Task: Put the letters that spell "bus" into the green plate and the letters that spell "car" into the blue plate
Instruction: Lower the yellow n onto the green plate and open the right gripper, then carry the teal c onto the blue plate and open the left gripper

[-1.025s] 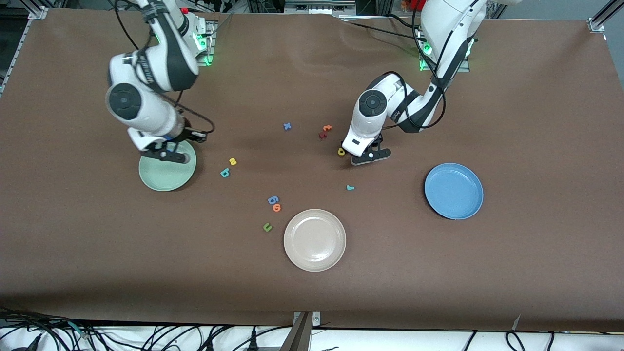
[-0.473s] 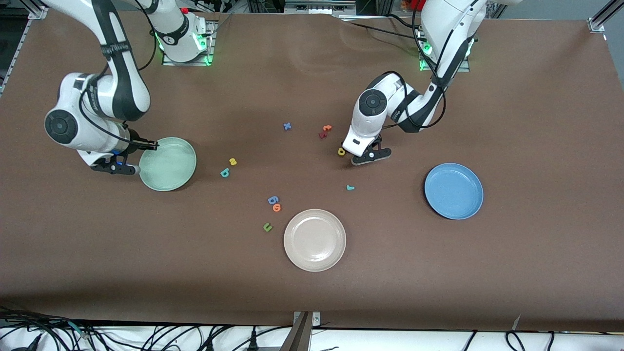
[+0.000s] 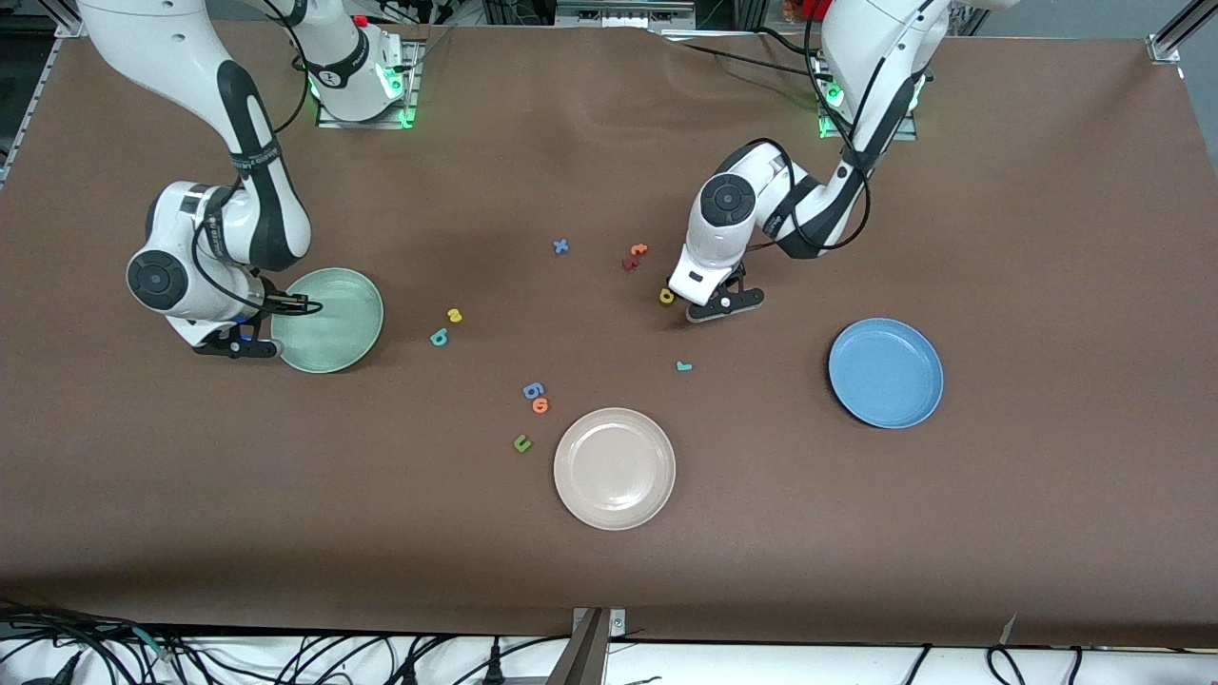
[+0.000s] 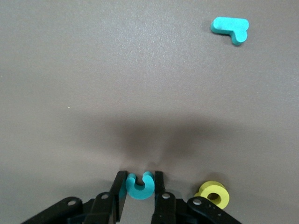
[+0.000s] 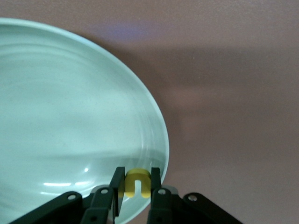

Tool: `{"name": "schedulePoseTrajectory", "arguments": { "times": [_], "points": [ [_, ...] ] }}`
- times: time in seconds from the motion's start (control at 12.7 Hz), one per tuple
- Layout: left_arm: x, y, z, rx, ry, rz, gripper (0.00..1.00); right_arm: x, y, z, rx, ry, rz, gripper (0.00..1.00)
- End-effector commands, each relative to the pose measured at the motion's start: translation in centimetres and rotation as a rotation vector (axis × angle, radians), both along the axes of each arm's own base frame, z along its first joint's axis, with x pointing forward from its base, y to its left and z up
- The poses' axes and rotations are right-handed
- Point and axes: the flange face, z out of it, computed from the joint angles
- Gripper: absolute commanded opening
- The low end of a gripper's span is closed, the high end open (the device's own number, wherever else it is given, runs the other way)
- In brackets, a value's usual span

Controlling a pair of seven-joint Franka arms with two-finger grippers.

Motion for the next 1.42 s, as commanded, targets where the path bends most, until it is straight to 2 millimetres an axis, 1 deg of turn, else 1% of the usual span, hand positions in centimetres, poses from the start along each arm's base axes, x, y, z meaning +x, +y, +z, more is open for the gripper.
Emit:
{"name": "schedulePoseTrajectory", "arguments": {
  "times": [0.0, 0.16, 0.32, 0.39, 0.47, 0.55, 0.63, 0.71, 0.79, 0.87, 0.95, 1.1, 1.18, 1.26, 1.34],
  "points": [
    [-0.6, 0.4, 0.5, 0.040, 0.001, -0.011, 0.19, 0.0, 0.2, -0.5, 0.029, -0.010, -0.012, 0.06],
    [0.5, 0.6, 1.6, 0.065, 0.020, -0.006, 0.16, 0.0, 0.1, -1.3, 0.069, -0.020, -0.008, 0.06],
    [2.4, 0.6, 3.4, 0.092, 0.038, 0.000, 0.14, -0.1, -0.2, -2.1, 0.098, -0.016, -0.010, 0.08],
    [3.4, 1.0, 4.3, 0.104, 0.056, -0.026, 0.14, 0.0, -0.1, -2.0, 0.098, -0.019, -0.008, 0.14],
    [4.6, 1.9, 5.1, 0.117, 0.078, -0.036, 0.14, 0.1, 0.0, -2.0, 0.099, -0.019, -0.008, 0.36],
    [5.8, 2.9, 6.0, 0.126, 0.105, -0.051, 0.14, 0.1, 0.0, -2.0, 0.099, -0.019, -0.008, 0.70],
    [7.3, 4.4, 6.9, 0.136, 0.134, -0.072, 0.14, 0.1, 0.0, -1.8, 0.099, -0.020, -0.010, 0.86],
    [8.8, 6.4, 7.9, 0.140, 0.167, -0.098, 0.14, 0.2, 0.1, -1.5, 0.103, -0.021, -0.012, 0.94],
    [10.6, 8.6, 9.1, 0.136, 0.193, -0.131, 0.14, 0.5, 0.5, -0.5, 0.111, -0.038, -0.012, 0.98],
    [12.1, 10.8, 9.9, 0.126, 0.212, -0.169, 0.14, 0.7, 0.8, 0.5, 0.125, -0.039, -0.013, 0.98],
    [13.5, 13.4, 10.4, 0.109, 0.222, -0.215, 0.14, 1.1, 1.4, 2.0, 0.143, -0.034, -0.024, 0.98],
    [15.2, 18.4, 10.2, 0.077, 0.238, -0.285, 0.14, 1.9, 2.9, 4.8, 0.163, -0.002, -0.076, 0.98],
    [15.8, 20.8, 9.6, 0.059, 0.253, -0.322, 0.14, 2.7, 3.7, 6.1, 0.165, 0.009, -0.097, 0.98],
    [16.4, 22.7, 9.1, 0.043, 0.261, -0.352, 0.14, 3.1, 4.9, 7.1, 0.159, 0.021, -0.124, 0.98],
    [17.2, 24.4, 8.4, 0.027, 0.268, -0.366, 0.14, 3.4, 6.5, 7.5, 0.142, 0.015, -0.163, 0.96]
  ]
}}
